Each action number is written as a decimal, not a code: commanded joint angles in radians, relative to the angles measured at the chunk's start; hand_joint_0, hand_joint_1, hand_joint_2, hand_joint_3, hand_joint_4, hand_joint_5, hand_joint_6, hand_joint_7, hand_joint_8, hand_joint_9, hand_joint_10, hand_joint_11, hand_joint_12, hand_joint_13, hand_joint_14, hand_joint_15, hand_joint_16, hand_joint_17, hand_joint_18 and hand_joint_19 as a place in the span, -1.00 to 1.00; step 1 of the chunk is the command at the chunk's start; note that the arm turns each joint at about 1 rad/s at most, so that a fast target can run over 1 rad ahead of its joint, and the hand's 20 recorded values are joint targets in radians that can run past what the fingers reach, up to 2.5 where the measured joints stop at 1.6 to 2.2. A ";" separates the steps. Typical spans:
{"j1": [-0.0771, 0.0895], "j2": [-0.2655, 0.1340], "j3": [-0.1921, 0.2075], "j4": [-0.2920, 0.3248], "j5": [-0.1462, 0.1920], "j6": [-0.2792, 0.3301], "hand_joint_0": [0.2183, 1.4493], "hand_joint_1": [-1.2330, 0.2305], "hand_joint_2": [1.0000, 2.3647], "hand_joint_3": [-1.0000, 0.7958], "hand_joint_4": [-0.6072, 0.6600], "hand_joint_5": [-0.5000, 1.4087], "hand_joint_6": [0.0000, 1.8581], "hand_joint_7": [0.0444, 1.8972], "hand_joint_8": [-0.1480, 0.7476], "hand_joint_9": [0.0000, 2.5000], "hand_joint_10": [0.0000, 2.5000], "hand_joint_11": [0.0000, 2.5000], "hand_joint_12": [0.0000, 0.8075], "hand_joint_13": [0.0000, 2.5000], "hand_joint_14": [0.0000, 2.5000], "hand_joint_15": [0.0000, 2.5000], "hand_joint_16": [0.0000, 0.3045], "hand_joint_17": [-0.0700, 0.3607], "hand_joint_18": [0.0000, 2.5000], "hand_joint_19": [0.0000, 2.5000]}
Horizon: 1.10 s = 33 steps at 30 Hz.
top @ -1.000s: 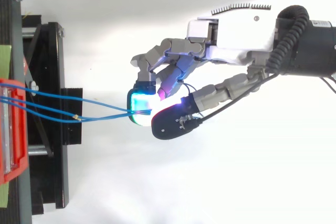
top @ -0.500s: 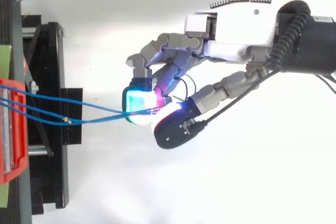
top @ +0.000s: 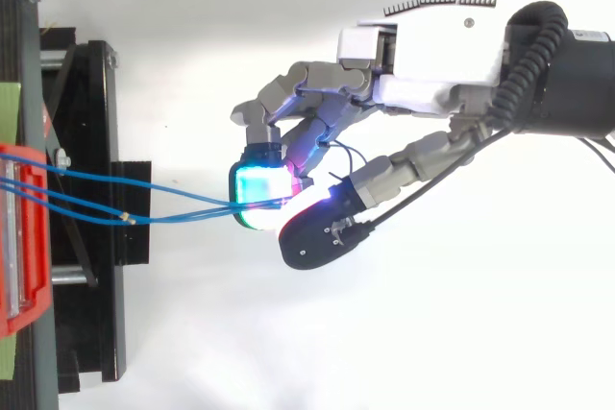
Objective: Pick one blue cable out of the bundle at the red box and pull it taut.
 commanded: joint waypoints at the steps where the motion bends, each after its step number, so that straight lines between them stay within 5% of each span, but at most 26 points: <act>1: 0.000 -0.001 0.000 0.000 0.000 0.000 -0.33 -0.42 -0.97 -0.07 0.07 -0.65 -0.03 0.05 0.20 -0.23 -0.99 -0.15 -0.13 -0.67 -1.00 -0.91 -0.67 -0.14 -0.60 -0.81; 9: 0.000 0.001 0.000 0.002 0.000 0.000 -0.19 -0.55 -0.97 -0.19 -0.05 -0.67 -0.01 -0.03 0.16 -0.25 -0.99 -0.16 -0.13 -0.67 -1.00 -0.92 -0.66 -0.14 -0.59 -0.85; 16: 0.000 -0.001 0.000 0.000 -0.002 0.002 -0.11 -0.60 -1.00 -0.44 0.03 -0.67 -0.03 -0.04 0.14 -0.30 -0.99 -0.19 -0.13 -0.69 -1.00 -0.93 -0.66 -0.13 -0.60 -0.87; 26: 0.002 -0.001 0.000 0.002 -0.002 0.002 -0.42 -0.46 -1.00 -0.44 0.24 -0.66 -0.05 -0.03 0.18 -0.30 -0.99 -0.22 -0.11 -0.70 -1.00 -0.92 -0.65 -0.12 -0.60 -0.82; 33: 0.002 -0.001 0.000 0.002 0.000 0.002 -0.34 -0.33 -0.98 -0.28 0.22 -0.64 -0.04 0.07 0.20 -0.28 -0.99 -0.22 -0.13 -0.68 -1.00 -0.91 -0.66 -0.14 -0.59 -0.81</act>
